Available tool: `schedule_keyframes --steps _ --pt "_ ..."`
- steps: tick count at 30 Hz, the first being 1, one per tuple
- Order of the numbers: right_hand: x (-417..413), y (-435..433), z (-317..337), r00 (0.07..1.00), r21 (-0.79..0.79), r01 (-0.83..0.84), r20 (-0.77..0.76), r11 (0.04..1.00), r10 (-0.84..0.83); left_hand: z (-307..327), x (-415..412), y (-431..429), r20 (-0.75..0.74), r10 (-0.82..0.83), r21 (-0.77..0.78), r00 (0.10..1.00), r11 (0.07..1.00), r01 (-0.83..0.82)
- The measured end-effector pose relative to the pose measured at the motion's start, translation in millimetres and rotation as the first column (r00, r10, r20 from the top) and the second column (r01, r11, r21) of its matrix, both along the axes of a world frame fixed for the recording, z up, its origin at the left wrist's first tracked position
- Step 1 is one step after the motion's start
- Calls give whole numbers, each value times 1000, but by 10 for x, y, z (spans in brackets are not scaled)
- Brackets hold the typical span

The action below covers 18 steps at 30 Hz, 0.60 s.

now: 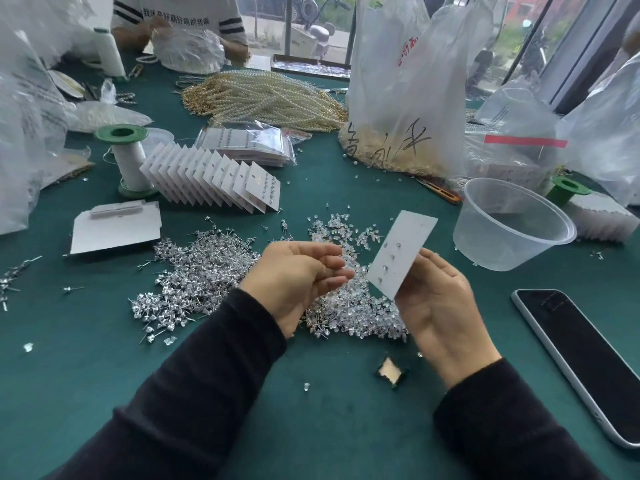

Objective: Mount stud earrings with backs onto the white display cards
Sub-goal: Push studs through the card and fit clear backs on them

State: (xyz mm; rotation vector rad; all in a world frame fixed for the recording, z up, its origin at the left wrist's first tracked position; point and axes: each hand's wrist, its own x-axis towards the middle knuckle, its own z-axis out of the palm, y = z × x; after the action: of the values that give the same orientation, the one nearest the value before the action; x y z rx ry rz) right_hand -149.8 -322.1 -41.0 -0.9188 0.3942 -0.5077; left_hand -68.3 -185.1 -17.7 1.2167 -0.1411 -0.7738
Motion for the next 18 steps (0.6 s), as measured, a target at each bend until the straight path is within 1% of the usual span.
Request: schedule_keyframes --steps 2,5,6,9,11,15,18 --pt "8 6 16 995 124 -97 9 988 97 17 -8 4 -31 -6 -55 999 998 4" --pt "1 43 36 977 200 -213 29 956 212 21 -18 10 -33 -23 -133 999 991 18" --pt "-9 56 47 970 209 -244 37 947 242 26 -27 10 -12 -24 -148 1000 989 22" --pt "-19 69 56 953 219 -303 52 927 299 34 -46 5 138 -7 -103 990 994 21" --pt "-24 71 60 942 224 -335 66 915 329 35 -62 2 204 2 -76 979 997 13" --pt "-37 93 71 923 182 -385 67 905 379 22 -49 4 221 59 -70 974 997 -44" --pt "-44 84 44 908 119 -420 72 900 414 17 -36 12 183 66 -122 981 992 -44"
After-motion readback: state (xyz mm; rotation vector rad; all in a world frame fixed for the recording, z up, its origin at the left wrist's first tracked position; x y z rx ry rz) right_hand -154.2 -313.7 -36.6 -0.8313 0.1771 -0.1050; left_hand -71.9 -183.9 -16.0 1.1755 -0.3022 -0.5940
